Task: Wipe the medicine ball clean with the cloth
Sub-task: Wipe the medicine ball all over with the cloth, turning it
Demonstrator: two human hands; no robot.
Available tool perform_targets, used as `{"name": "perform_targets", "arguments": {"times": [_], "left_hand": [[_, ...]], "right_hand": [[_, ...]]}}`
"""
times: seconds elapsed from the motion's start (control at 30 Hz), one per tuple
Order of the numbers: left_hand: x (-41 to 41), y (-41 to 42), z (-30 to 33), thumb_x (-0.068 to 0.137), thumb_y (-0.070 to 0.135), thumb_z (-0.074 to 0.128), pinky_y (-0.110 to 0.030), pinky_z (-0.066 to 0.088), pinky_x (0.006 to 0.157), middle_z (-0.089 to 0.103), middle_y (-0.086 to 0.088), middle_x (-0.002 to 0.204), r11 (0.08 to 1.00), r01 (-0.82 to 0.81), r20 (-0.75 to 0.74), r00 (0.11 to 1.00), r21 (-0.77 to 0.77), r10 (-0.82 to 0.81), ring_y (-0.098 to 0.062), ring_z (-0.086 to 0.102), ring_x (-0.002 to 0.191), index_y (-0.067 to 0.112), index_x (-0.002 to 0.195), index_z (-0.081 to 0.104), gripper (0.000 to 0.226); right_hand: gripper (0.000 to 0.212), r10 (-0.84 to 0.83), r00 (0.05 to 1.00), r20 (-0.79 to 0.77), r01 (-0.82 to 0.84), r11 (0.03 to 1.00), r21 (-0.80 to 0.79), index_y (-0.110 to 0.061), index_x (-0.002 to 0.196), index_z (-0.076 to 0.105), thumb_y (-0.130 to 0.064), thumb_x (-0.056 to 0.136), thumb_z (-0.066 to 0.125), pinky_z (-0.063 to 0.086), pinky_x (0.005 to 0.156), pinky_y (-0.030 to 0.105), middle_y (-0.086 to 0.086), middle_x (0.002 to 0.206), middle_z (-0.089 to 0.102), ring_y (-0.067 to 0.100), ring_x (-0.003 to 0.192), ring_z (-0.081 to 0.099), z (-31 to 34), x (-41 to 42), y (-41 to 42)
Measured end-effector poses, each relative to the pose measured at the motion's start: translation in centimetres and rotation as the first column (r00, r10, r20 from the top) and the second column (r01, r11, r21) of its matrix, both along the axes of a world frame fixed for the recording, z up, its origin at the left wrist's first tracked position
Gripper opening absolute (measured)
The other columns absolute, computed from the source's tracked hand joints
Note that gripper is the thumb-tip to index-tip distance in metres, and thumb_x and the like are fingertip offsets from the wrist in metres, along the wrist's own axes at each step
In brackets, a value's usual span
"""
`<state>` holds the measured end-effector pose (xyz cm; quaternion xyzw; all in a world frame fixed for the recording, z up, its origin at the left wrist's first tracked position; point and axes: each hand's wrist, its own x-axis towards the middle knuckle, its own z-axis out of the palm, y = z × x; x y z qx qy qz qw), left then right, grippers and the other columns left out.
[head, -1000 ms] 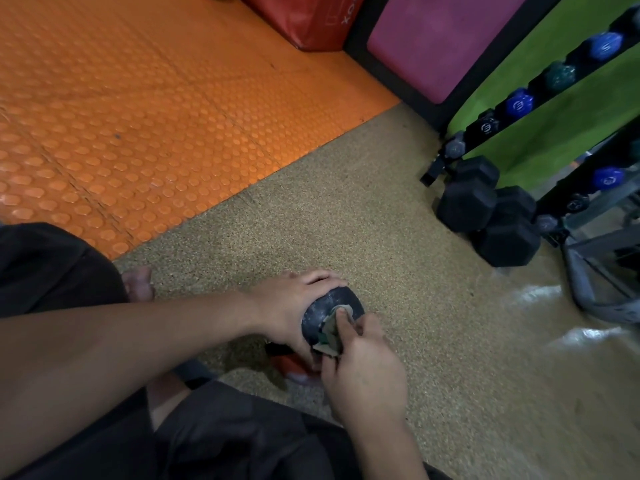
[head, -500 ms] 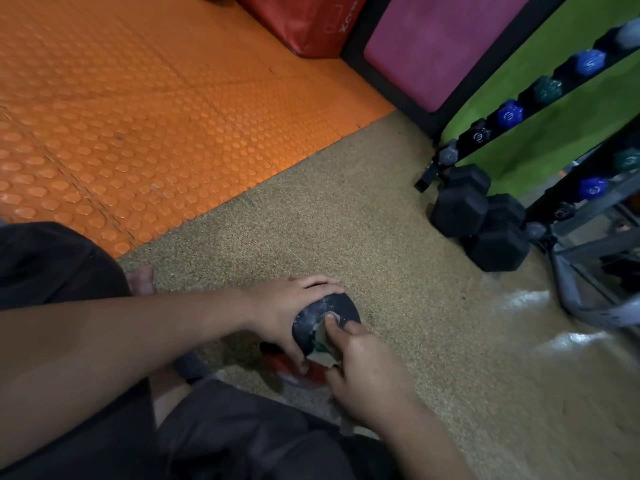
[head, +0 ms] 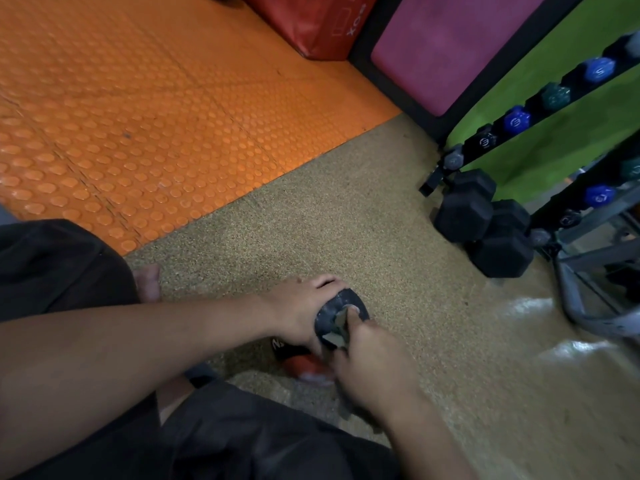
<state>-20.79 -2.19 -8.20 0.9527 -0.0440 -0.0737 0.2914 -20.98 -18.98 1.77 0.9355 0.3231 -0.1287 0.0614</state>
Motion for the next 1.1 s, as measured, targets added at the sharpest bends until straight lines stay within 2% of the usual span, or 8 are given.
{"name": "perform_targets", "arguments": {"times": [0.1, 0.23, 0.43, 0.57, 0.8, 0.87, 1.0, 1.1], "left_hand": [[0.3, -0.2, -0.4, 0.067, 0.058, 0.087, -0.05, 0.035, 0.119, 0.005, 0.017, 0.17, 0.999, 0.052, 0.046, 0.998, -0.003, -0.052, -0.037, 0.043, 0.14, 0.046, 0.162, 0.004, 0.127], [-0.2, 2.0, -0.7, 0.052, 0.073, 0.09, -0.053, 0.036, 0.121, 0.004, 0.028, 0.166, 0.986, 0.132, 0.017, 0.991, -0.1, -0.131, -0.028, 0.035, 0.149, 0.056, 0.158, 0.002, 0.139], [-0.7, 2.7, 0.6, 0.05, 0.082, 0.087, -0.057, 0.026, 0.124, -0.003, 0.032, 0.168, 0.968, 0.246, -0.001, 0.969, -0.045, -0.247, -0.024, 0.018, 0.157, 0.059, 0.159, 0.0, 0.141], [-0.2, 1.0, 1.4, 0.056, 0.079, 0.088, -0.046, 0.022, 0.123, 0.002, 0.023, 0.172, 0.973, 0.229, 0.018, 0.973, 0.007, -0.229, -0.021, 0.019, 0.156, 0.048, 0.163, 0.006, 0.139], [-0.5, 0.1, 0.3, 0.066, 0.066, 0.087, -0.047, 0.03, 0.122, 0.007, 0.014, 0.171, 0.992, 0.125, 0.068, 0.99, 0.035, -0.127, -0.033, 0.037, 0.145, 0.044, 0.164, 0.004, 0.13], [-0.7, 0.6, 0.1, 0.065, 0.061, 0.091, -0.045, 0.028, 0.123, 0.006, 0.015, 0.171, 0.987, 0.163, 0.055, 0.985, 0.0, -0.163, -0.031, 0.035, 0.146, 0.044, 0.164, 0.006, 0.132], [-0.9, 3.2, 0.1, 0.052, 0.075, 0.092, -0.053, 0.029, 0.125, -0.001, 0.034, 0.164, 0.963, 0.23, 0.01, 0.973, -0.139, -0.231, -0.02, 0.019, 0.157, 0.057, 0.158, 0.004, 0.139], [-0.9, 3.1, 0.5, 0.054, 0.075, 0.091, -0.055, 0.021, 0.128, -0.002, 0.033, 0.167, 0.956, 0.276, -0.004, 0.961, -0.103, -0.278, -0.016, 0.01, 0.159, 0.058, 0.159, 0.004, 0.137]], "right_hand": [[0.036, -0.208, 0.978, 0.011, 0.204, 0.969, 0.14, -0.012, 0.121, 0.055, -0.027, 0.088, 0.051, 0.05, 0.072, 0.038, 0.008, 0.103, 0.07, 0.032, 0.097, 0.069, -1.4, -1.1, 1.1], [0.057, -0.096, 0.995, -0.04, 0.102, 0.973, 0.206, -0.022, 0.14, 0.053, -0.028, 0.083, 0.05, 0.057, 0.078, 0.041, 0.002, 0.103, 0.068, 0.026, 0.094, 0.067, -1.1, -1.8, 0.4], [0.061, 0.227, 0.974, 0.007, -0.222, 0.958, -0.181, -0.053, 0.152, 0.034, -0.033, 0.096, 0.051, 0.054, 0.082, 0.036, -0.01, 0.117, 0.054, 0.017, 0.108, 0.062, 2.8, 0.7, -1.8], [0.056, 0.207, 0.978, -0.017, -0.201, 0.927, -0.316, -0.046, 0.15, 0.04, -0.029, 0.097, 0.049, 0.055, 0.083, 0.038, -0.005, 0.117, 0.056, 0.021, 0.109, 0.061, 4.6, 1.4, -1.2], [0.045, -0.34, 0.935, -0.097, 0.352, 0.923, 0.158, -0.02, 0.129, 0.056, -0.03, 0.086, 0.049, 0.051, 0.078, 0.038, 0.007, 0.107, 0.07, 0.032, 0.102, 0.067, -0.9, -2.4, 0.9], [0.045, -0.323, 0.94, -0.107, 0.336, 0.928, 0.158, -0.02, 0.127, 0.058, -0.031, 0.085, 0.049, 0.051, 0.077, 0.037, 0.006, 0.107, 0.071, 0.032, 0.101, 0.067, -1.1, -3.0, 1.0], [0.074, -0.129, 0.978, -0.165, 0.144, 0.986, 0.082, -0.053, 0.151, 0.039, -0.035, 0.079, 0.044, 0.055, 0.091, 0.041, -0.003, 0.122, 0.065, 0.024, 0.113, 0.064, 0.6, -2.3, -1.3], [0.068, -0.034, 0.986, -0.162, 0.028, 0.999, -0.04, -0.07, 0.141, 0.037, -0.032, 0.086, 0.048, 0.051, 0.094, 0.034, -0.012, 0.124, 0.061, 0.017, 0.116, 0.061, 2.1, -0.2, -2.8]]}}
